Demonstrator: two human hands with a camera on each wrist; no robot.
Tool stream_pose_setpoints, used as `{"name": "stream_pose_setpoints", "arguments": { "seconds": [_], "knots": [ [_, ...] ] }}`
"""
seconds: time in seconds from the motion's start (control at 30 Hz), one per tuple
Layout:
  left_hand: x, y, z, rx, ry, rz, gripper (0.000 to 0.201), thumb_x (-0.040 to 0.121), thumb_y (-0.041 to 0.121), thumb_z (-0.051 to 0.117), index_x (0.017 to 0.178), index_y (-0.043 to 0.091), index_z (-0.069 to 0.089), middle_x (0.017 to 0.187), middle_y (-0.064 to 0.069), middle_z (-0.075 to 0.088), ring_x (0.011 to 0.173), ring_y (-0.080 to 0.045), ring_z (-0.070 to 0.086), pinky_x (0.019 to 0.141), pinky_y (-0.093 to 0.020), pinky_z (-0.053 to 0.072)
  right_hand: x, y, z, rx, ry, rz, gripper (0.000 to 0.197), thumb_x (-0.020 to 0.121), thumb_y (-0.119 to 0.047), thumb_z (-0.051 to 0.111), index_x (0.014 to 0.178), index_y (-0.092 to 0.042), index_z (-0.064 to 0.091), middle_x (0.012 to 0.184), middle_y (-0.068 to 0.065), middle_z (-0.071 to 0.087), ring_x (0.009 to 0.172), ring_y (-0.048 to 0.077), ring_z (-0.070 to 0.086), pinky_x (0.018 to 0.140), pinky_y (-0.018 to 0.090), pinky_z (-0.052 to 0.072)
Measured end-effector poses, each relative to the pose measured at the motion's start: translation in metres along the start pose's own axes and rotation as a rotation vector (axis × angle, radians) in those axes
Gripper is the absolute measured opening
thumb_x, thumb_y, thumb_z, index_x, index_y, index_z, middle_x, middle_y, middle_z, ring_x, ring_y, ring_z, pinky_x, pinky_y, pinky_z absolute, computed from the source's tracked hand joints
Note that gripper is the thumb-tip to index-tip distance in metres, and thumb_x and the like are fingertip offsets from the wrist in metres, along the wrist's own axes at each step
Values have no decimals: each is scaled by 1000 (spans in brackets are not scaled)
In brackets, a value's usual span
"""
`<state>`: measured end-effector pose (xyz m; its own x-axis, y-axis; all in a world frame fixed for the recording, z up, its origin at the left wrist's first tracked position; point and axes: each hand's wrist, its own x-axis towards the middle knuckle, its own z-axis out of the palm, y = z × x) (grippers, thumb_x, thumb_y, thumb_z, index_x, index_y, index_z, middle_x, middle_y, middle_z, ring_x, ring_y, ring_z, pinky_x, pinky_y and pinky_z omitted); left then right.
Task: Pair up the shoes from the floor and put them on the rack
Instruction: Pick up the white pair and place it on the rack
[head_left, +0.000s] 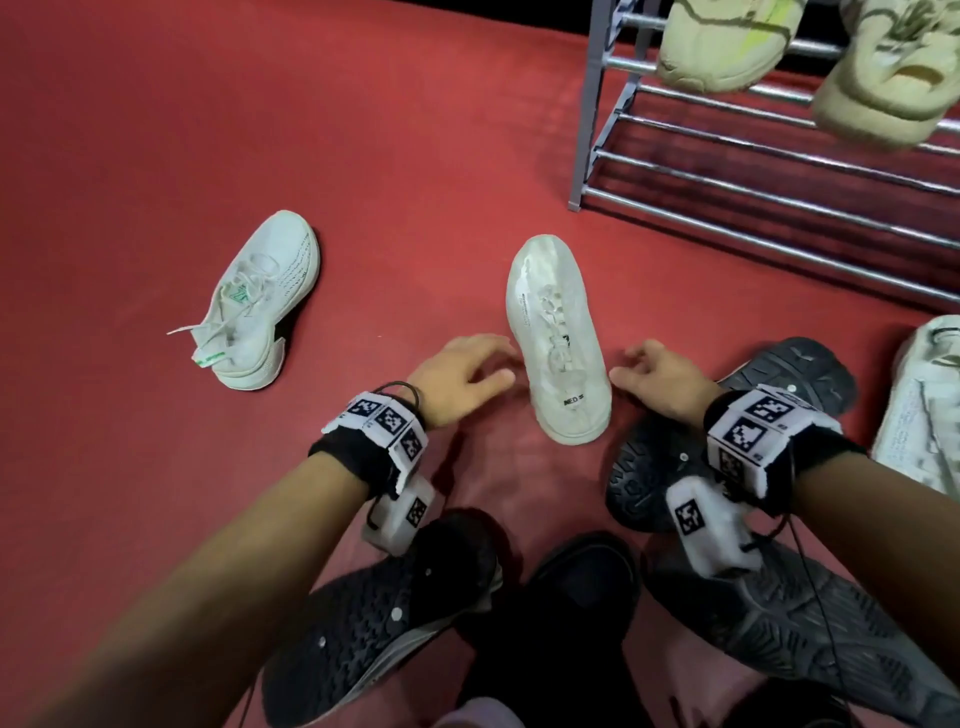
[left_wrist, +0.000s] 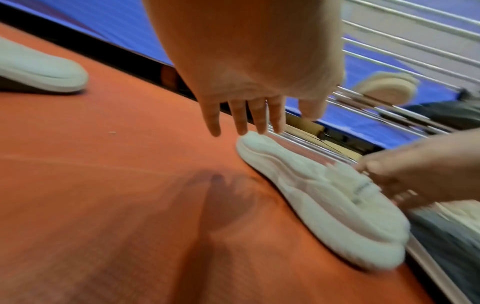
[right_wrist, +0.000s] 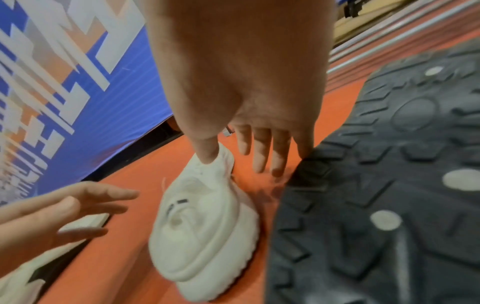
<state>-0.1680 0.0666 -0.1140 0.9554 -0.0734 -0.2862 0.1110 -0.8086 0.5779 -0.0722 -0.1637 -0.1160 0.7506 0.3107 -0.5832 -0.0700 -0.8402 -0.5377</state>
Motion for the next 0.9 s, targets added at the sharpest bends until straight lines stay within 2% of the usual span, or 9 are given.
{"name": "stream_pose_setpoints", "arguments": {
  "seconds": [0.13, 0.23, 0.3, 0.37, 0.5, 0.63, 0.77, 0.83, 0.9],
  "knots": [
    [-18, -52, -37, -38, 464, -243, 32, 92, 21, 53, 121, 8, 55, 128, -9, 55, 125, -27, 45, 103, -28, 29, 6, -19, 15, 165, 62, -5, 57, 90, -30, 59, 136, -6, 37, 125, 11, 54, 116, 26, 52, 96, 32, 39],
    [-36, -96, -71, 86, 692, -457, 40, 89, 21, 57, 124, 4, 50, 131, -16, 51, 125, -33, 42, 108, -38, 30, 12, -31, 28, 273, 105, -10, 58, 85, -29, 64, 133, -8, 39, 121, 5, 55, 113, 24, 55, 94, 32, 42],
    [-48, -122, -87, 229, 735, -636, 55, 85, 30, 61, 131, 4, 44, 140, -18, 42, 131, -37, 34, 110, -45, 27, 15, -39, 37, 366, 122, 14, 61, 82, -31, 67, 131, -11, 38, 117, 1, 55, 109, 21, 56, 94, 31, 43],
    [-58, -142, -96, 273, 710, -818, 73, 81, 41, 64, 138, 8, 35, 150, -12, 30, 138, -36, 23, 113, -50, 20, 17, -43, 44, 416, 143, 52, 77, 69, -47, 68, 132, -17, 35, 123, 4, 58, 114, 26, 56, 102, 41, 43],
    [-70, -178, -97, 99, 679, -1075, 91, 71, 51, 72, 142, 18, 27, 153, -12, 25, 140, -38, 19, 113, -53, 19, 23, -37, 53, 413, 128, 82, 103, 43, -67, 52, 136, -29, 27, 129, 4, 55, 120, 30, 52, 107, 47, 38],
    [-68, -194, -81, -199, 805, -1088, 101, 60, 46, 82, 140, 9, 31, 140, -17, 42, 127, -35, 45, 106, -43, 38, 22, -31, 53, 397, 116, 79, 93, 49, -66, 54, 134, -38, 28, 131, 1, 53, 123, 29, 48, 107, 47, 36],
    [-67, -194, -73, -169, 769, -1048, 88, 72, 42, 76, 139, 7, 32, 139, -19, 35, 127, -35, 41, 108, -42, 35, 22, -25, 50, 414, 92, 63, 83, 59, -64, 60, 134, -44, 30, 132, -3, 54, 123, 25, 50, 109, 44, 37],
    [-65, -189, -73, -150, 768, -1075, 84, 73, 42, 75, 138, 9, 33, 139, -19, 34, 127, -36, 40, 107, -44, 33, 17, -28, 43, 433, 62, 49, 70, 81, -48, 61, 142, -35, 28, 133, -4, 54, 117, 17, 52, 106, 33, 38],
    [-55, -177, -75, -60, 844, -1110, 78, 75, 37, 73, 136, 7, 35, 139, -19, 36, 129, -39, 38, 106, -46, 32, 15, -25, 35, 457, 32, 60, 59, 94, -33, 52, 146, -24, 26, 129, -5, 51, 108, 9, 49, 90, 17, 36]
  ]
}}
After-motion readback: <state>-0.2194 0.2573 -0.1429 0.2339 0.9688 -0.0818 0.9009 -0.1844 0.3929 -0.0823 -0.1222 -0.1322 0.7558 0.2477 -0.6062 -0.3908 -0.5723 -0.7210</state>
